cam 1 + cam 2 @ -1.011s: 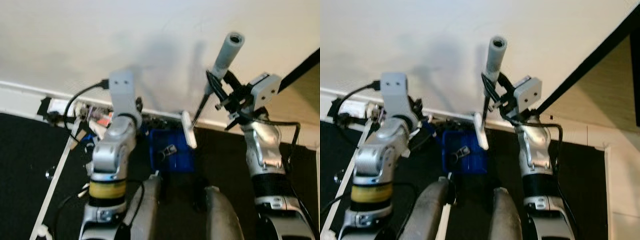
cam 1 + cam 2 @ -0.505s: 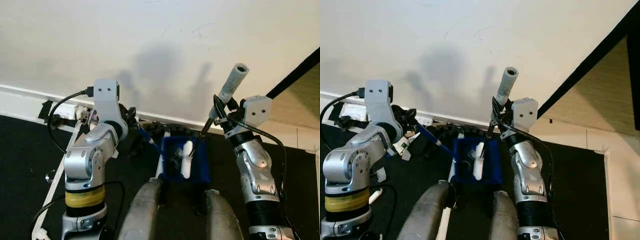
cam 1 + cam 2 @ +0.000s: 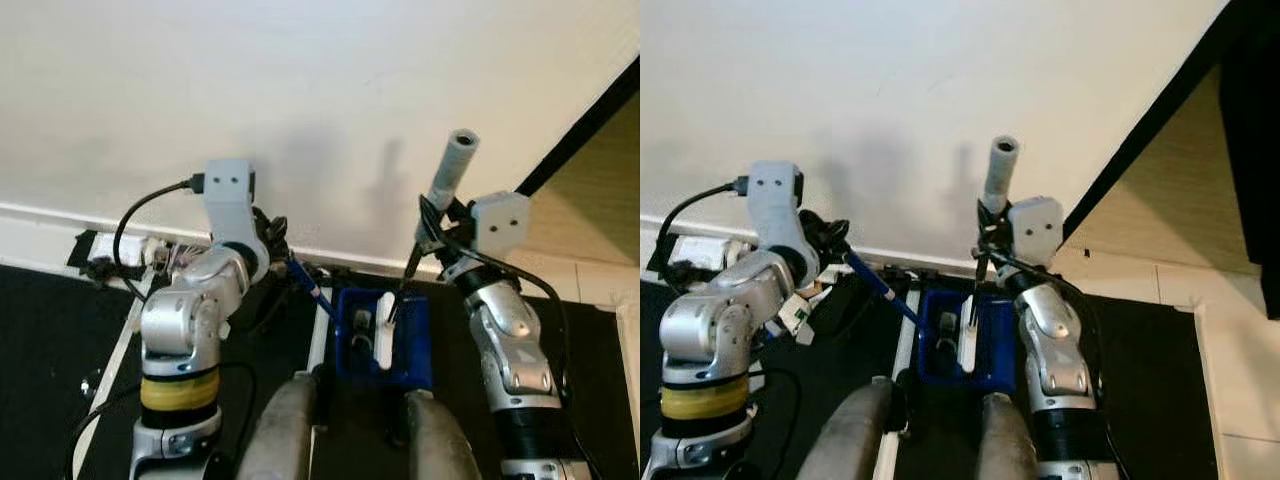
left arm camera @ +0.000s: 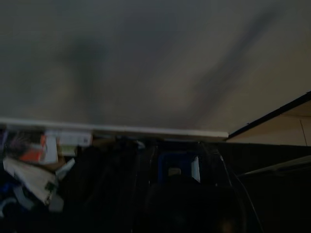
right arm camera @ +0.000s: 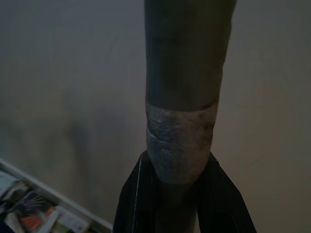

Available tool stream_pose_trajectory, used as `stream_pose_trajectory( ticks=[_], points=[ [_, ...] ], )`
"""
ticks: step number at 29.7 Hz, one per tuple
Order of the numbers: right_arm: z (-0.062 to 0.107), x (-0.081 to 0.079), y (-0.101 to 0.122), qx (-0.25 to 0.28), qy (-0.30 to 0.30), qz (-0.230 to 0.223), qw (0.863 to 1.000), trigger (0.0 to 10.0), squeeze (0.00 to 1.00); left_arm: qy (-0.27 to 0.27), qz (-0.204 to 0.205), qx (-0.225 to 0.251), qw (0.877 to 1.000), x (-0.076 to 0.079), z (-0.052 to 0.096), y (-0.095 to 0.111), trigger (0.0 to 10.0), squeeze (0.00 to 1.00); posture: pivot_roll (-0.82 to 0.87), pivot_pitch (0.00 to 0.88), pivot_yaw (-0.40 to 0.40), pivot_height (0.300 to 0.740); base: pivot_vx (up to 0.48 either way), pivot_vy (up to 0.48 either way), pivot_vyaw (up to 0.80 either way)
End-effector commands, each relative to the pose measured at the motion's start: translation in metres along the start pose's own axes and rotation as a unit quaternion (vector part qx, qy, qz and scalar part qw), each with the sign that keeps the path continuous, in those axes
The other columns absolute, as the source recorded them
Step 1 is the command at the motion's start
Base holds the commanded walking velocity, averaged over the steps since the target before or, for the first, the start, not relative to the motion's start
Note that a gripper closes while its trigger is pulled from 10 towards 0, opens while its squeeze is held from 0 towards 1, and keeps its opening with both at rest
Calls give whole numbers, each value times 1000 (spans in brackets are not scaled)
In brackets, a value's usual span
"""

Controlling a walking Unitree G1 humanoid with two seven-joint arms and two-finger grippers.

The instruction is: Sweep floor

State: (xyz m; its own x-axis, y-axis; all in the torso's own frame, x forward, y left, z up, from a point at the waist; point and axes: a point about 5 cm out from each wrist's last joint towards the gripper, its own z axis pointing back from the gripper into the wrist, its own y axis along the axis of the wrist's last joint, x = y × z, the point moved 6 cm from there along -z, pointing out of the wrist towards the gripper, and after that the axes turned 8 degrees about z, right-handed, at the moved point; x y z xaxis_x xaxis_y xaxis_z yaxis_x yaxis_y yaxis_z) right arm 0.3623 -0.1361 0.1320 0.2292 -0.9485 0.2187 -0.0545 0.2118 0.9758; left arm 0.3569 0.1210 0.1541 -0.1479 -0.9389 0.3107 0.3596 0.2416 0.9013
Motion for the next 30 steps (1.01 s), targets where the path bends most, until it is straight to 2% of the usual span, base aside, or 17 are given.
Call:
stream_pose_trajectory(
  ticks=[1,2,3,4,7,10,13,16,19,20,24,30],
  points=[
    [0,7,6,13,-13,23,1000,10000,0,12,-13,4,1000,-8,0,-2,10000,0,83,140,41,740,0,0,0],
    [0,7,7,13,-14,26,999,10000,0,14,-14,3,1000,-9,0,-2,10000,0,83,140,41,740,0,0,0],
    [0,18,14,27,-29,35,999,10000,0,25,-19,-3,1000,-15,-4,-9,10000,0,62,100,56,740,0,0,0],
    [-1,27,22,40,-42,39,998,10000,0,35,-29,-8,999,-20,-7,-16,10000,0,59,97,57,740,0,0,0],
    [1,41,36,65,-59,38,995,10000,0,50,-40,-22,998,-29,-14,-31,10000,0,48,85,59,740,0,0,0],
    [2,46,43,76,-65,32,994,10000,0,55,-42,-31,997,-31,-18,-39,10000,0,41,81,60,740,0,0,0],
    [4,59,51,86,-75,41,993,10000,0,57,-58,-40,996,-32,-23,-47,10000,0,21,69,59,740,0,0,0],
    [7,69,48,81,-80,48,992,10000,0,58,-61,-40,996,-33,-25,-46,10000,0,20,67,59,740,0,0,0],
    [9,68,35,63,-75,60,993,10000,0,55,-45,-44,997,-34,-25,-44,10000,0,22,68,57,740,0,0,0],
    [10,64,25,49,-70,60,995,10000,0,49,-26,-49,997,-35,-25,-41,10000,0,27,69,57,740,0,0,0],
    [10,55,12,34,-61,58,996,10000,0,43,-1,-45,998,-36,-25,-33,10000,0,31,71,58,740,0,0,0],
    [9,46,2,21,-53,56,997,10000,0,48,-1,-35,998,-41,-25,-23,10000,0,36,74,59,740,0,0,0]
  ],
)
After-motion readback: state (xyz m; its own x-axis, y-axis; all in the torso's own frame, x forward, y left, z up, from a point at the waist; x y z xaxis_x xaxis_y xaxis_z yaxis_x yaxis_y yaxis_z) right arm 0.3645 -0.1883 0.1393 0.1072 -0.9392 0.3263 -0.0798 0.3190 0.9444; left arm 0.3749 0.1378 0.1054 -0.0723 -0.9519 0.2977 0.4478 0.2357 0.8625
